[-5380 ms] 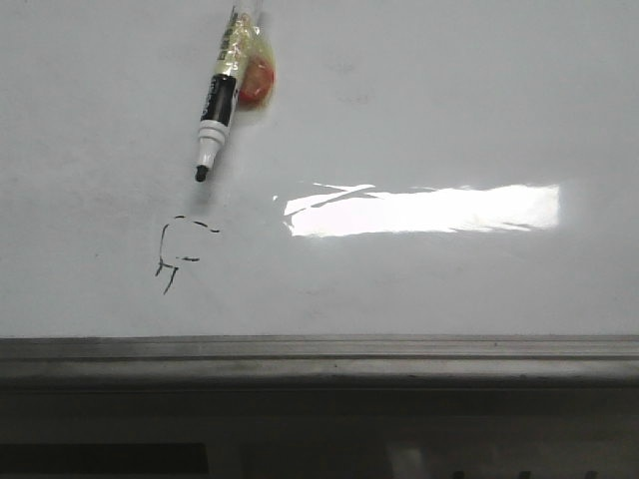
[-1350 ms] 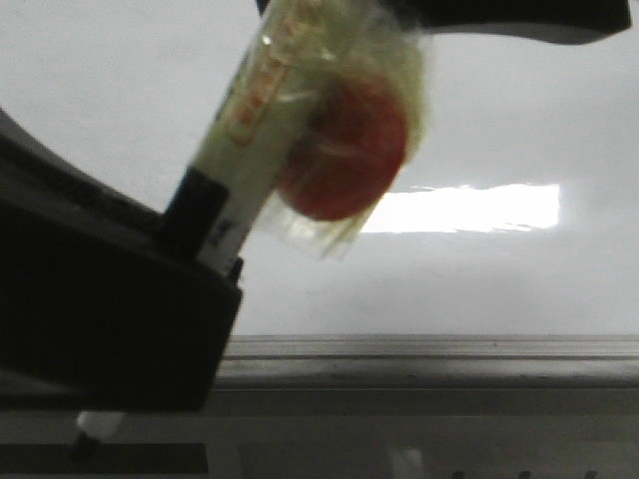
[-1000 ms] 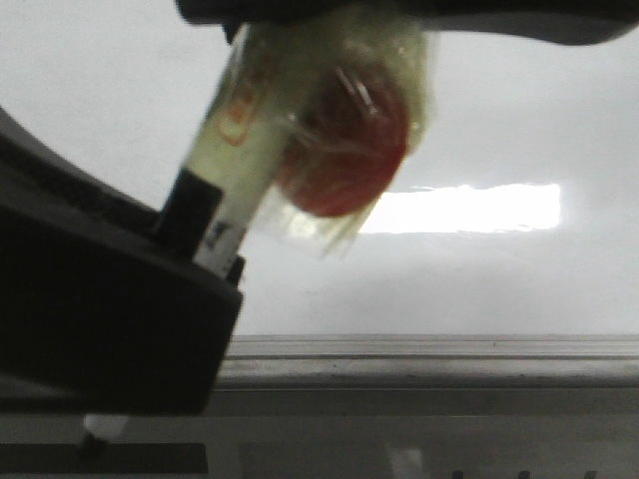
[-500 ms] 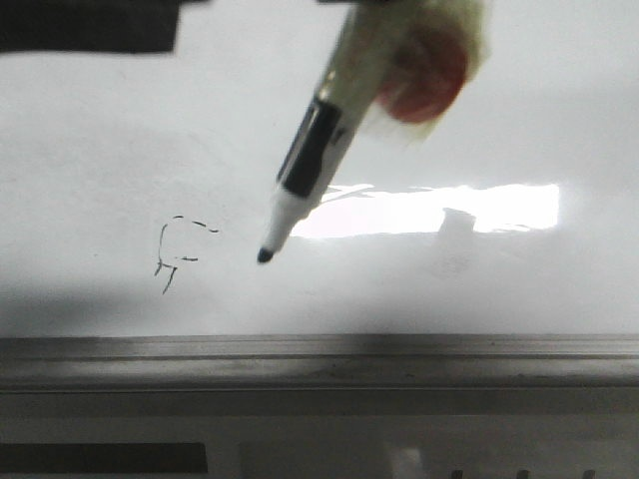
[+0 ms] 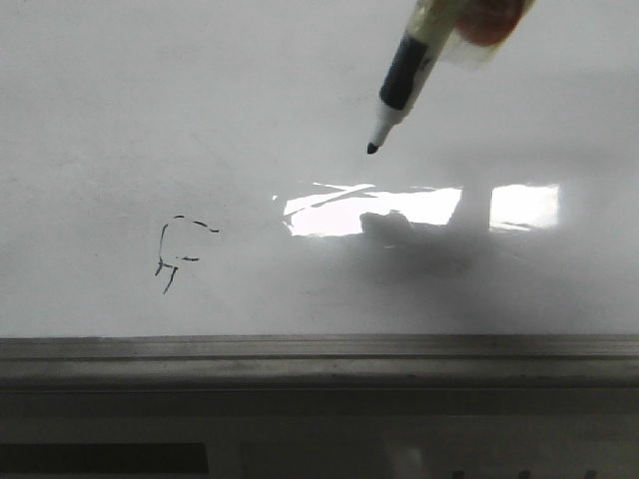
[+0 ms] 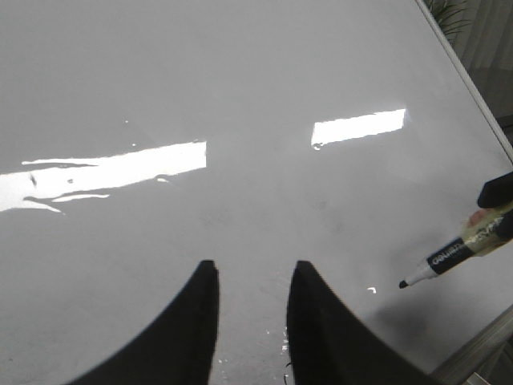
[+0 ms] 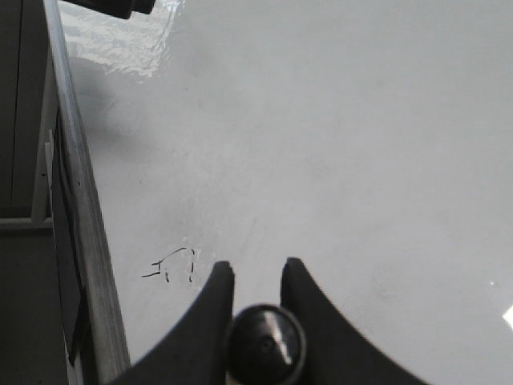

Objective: Write number 6 on whiteboard

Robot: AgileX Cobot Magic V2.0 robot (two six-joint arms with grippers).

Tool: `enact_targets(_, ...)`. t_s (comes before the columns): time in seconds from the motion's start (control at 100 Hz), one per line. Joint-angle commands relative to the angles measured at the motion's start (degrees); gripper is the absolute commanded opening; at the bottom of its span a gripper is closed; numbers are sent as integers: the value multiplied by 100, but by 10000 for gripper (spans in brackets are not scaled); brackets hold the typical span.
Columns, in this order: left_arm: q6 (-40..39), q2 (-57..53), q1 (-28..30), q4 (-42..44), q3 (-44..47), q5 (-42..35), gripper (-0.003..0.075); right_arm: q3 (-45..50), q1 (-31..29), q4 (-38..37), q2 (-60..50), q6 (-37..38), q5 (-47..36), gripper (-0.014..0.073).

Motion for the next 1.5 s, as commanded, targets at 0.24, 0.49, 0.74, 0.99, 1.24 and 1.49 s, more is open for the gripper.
enact_targets(0.24,-50,6,-34,-21,-153,427,-20,-643,0,60,319,-654,-909,-62)
enact_targets(0.49,-50,6,-34,-21,-153,427,-20,-643,0,71,380,-654,-1239,-62)
enact_targets(0.74,-50,6,-34,-21,-153,427,-20,-643,0,201,561,-654,-1389,-62)
enact_targets(0.99,-50,6,-34,-21,-153,450,-20,-643,0,686,879,-654,-702,-62)
enact_targets(1.24,-50,6,-34,-21,-153,546,-20,-519,121,1236,921,-654,-329,-62)
enact_targets(1.49,-50,6,-34,-21,-153,596,-20,-40,377,1480,921,-523,-434,-62)
